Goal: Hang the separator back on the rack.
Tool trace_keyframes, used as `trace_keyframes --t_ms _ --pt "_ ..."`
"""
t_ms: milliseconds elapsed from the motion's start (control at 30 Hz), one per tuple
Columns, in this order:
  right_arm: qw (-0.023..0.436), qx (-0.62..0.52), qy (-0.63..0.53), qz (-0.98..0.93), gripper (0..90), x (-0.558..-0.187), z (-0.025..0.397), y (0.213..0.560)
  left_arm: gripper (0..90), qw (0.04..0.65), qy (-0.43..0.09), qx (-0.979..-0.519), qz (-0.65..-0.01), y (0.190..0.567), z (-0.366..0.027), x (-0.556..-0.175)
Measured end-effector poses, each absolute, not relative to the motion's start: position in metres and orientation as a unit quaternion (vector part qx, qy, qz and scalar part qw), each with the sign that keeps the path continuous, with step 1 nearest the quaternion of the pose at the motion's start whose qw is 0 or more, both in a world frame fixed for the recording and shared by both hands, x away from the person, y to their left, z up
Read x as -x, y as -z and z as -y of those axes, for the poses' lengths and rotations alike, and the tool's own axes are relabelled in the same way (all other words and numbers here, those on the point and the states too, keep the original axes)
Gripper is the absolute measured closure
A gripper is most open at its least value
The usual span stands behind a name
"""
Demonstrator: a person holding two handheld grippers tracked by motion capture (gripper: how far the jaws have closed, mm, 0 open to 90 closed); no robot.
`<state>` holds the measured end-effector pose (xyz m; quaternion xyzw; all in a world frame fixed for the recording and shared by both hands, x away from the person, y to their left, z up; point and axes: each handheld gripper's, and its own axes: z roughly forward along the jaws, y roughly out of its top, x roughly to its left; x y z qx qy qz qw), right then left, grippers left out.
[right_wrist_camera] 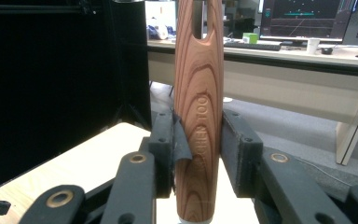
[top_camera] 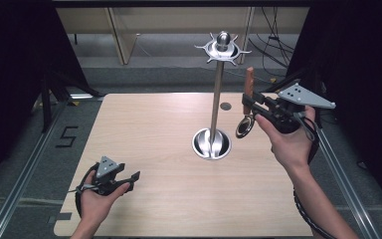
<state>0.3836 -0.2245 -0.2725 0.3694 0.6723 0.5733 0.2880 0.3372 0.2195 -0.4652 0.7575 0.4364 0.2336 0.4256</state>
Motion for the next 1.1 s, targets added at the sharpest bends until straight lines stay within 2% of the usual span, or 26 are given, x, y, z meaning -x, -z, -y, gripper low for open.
trace_keyframes --t_ms 1100 --pt "0.29 -0.366 -0.577 -0.671 68.3 -0.3888 0.2183 0.2662 34.8 0.423 -0.235 -0.758 -0.437 0.4649 -0.22 -0.3368"
